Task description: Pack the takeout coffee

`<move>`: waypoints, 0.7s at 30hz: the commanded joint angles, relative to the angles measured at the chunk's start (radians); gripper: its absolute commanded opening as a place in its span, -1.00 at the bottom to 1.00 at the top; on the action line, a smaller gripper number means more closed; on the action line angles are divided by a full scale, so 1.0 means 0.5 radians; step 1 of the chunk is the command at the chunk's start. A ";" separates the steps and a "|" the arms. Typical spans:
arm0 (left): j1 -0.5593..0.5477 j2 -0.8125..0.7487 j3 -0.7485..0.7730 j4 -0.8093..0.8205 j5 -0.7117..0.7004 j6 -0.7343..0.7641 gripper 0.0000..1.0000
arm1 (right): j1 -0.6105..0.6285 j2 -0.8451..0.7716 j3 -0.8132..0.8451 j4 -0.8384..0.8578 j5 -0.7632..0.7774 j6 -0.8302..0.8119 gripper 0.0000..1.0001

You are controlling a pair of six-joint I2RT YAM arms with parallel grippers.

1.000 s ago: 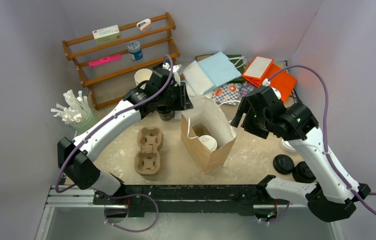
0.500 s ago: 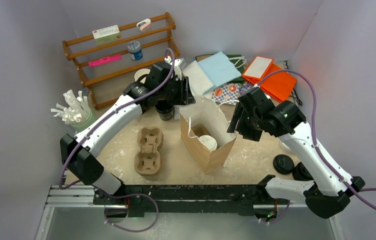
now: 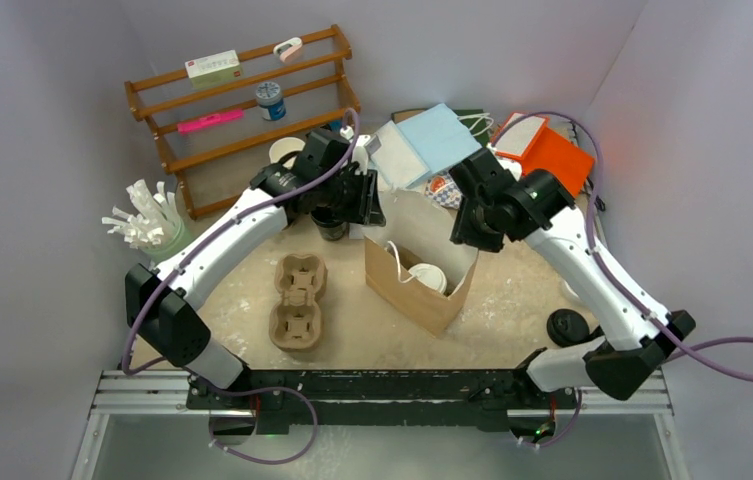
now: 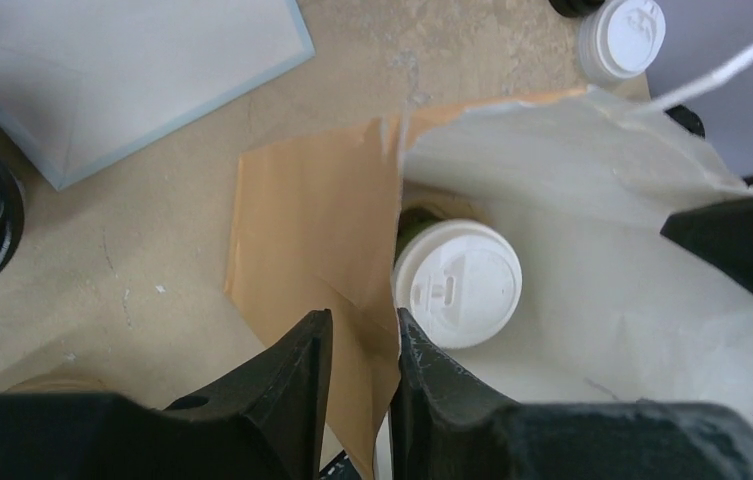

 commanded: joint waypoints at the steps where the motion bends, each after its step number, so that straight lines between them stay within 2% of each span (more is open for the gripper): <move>1: 0.004 -0.098 -0.073 -0.086 0.203 0.080 -0.45 | -0.030 0.107 0.180 0.060 0.180 -0.176 -0.12; 4: -0.015 -0.158 -0.149 -0.089 0.303 0.033 -0.42 | -0.068 0.191 0.205 0.138 0.188 -0.257 -0.06; 9: -0.064 -0.190 -0.200 -0.092 0.471 -0.013 -0.35 | -0.165 0.330 0.272 0.261 0.195 -0.390 0.21; 13: -0.064 -0.202 -0.132 -0.161 0.458 0.029 -0.24 | -0.202 0.438 0.485 0.247 0.247 -0.496 0.66; 17: -0.030 -0.175 0.063 -0.335 0.330 0.139 -0.05 | -0.202 0.419 0.526 0.177 0.216 -0.522 0.95; 19: 0.035 -0.157 0.136 -0.361 0.336 0.158 0.11 | -0.202 0.364 0.489 0.139 0.182 -0.502 0.97; 21: 0.115 -0.147 0.193 -0.351 0.378 0.174 0.36 | -0.202 0.303 0.433 0.107 0.131 -0.482 0.97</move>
